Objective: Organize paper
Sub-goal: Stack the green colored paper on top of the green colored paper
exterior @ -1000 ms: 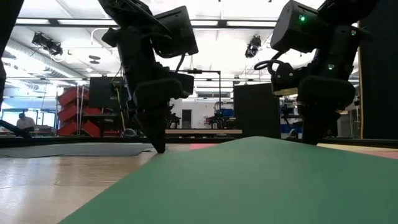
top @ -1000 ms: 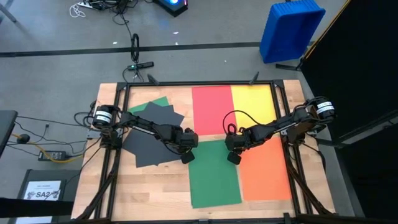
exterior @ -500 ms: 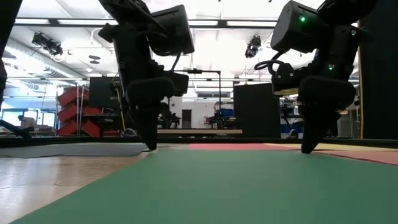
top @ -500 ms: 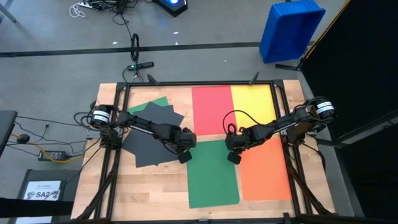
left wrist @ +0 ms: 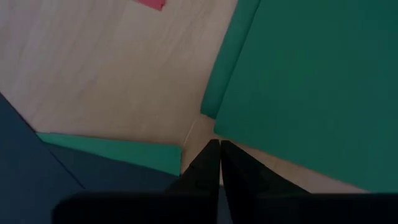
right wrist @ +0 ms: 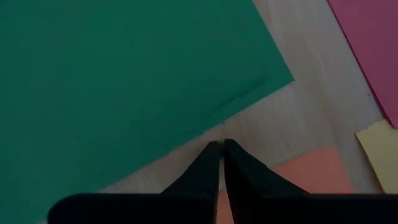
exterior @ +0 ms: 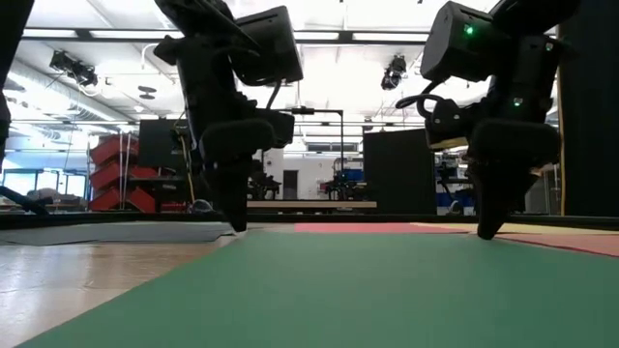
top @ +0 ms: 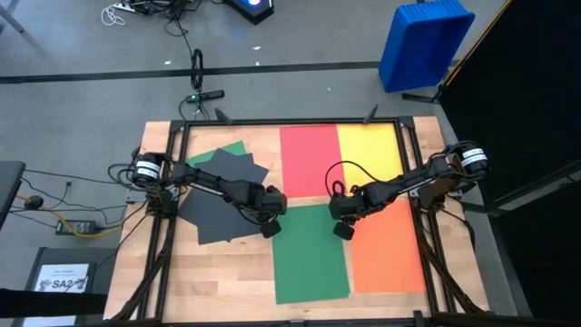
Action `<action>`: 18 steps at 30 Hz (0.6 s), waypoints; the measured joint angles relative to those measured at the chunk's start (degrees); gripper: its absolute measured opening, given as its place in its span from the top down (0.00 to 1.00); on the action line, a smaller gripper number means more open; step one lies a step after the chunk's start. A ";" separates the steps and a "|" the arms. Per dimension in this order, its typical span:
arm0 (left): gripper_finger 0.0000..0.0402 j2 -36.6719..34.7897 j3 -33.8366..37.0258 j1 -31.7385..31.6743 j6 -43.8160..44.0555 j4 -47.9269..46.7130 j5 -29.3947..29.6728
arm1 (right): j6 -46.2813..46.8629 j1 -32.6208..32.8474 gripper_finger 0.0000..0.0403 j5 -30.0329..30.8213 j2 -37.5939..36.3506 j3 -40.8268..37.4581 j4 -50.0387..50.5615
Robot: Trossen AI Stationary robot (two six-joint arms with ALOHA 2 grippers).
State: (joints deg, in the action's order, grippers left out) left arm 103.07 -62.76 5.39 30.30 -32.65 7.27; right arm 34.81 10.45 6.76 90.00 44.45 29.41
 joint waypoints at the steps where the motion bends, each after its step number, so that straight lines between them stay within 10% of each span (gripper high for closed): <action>1: 1.00 0.06 0.00 -0.02 0.00 -0.02 0.00 | -0.07 -0.10 1.00 0.00 0.00 0.06 0.26; 18: 1.00 2.48 -0.28 -0.02 0.15 3.79 0.24 | -0.50 -0.76 1.00 0.02 -0.15 -0.94 -1.00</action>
State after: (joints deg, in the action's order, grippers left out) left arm 105.56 -63.05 5.37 30.46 -28.86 7.51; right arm 34.30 9.69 6.79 89.84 43.51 28.40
